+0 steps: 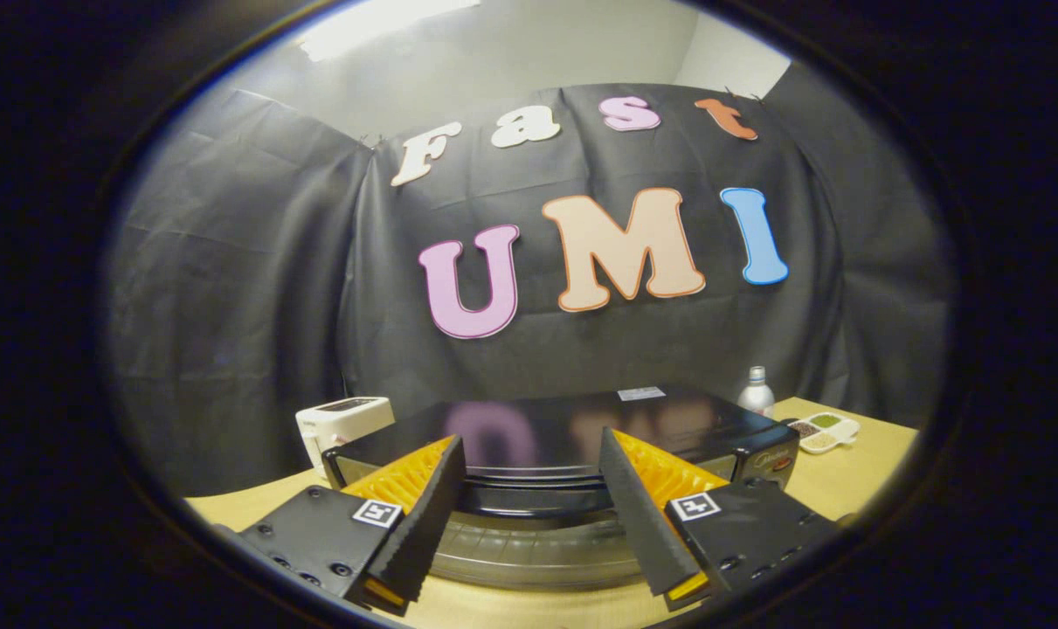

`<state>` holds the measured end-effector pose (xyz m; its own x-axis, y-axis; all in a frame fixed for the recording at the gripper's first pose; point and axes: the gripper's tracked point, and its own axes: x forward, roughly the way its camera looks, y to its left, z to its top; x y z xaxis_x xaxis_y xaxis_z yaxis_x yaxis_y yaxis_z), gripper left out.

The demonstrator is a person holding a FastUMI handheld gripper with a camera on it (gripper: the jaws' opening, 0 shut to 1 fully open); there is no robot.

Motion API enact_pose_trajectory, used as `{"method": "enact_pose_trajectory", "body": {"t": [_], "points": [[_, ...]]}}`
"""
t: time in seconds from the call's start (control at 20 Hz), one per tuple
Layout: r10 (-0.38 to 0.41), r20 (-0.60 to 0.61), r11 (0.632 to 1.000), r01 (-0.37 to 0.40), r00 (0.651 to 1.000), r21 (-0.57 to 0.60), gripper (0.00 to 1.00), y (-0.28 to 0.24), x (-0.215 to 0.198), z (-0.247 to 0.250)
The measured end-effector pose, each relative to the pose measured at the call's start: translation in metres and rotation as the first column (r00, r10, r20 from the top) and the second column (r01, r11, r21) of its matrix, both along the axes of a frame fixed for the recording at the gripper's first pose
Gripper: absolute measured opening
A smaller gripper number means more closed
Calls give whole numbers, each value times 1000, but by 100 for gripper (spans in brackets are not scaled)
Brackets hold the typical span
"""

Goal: Open the toaster oven, put the food inside, and close the toaster oven door.

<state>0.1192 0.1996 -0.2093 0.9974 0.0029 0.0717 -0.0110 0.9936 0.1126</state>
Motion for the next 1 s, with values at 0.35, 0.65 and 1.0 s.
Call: {"method": "enact_pose_trajectory", "body": {"t": [0.35, 0.65, 1.0], "points": [[12, -1, 1000, -12, 1000, -20, 95, 3, -41, -8], [10, -22, 1000, -11, 1000, -26, 95, 7, -90, -30], [10, -114, 1000, -11, 993, -8, 95, 9, -130, -68]]}}
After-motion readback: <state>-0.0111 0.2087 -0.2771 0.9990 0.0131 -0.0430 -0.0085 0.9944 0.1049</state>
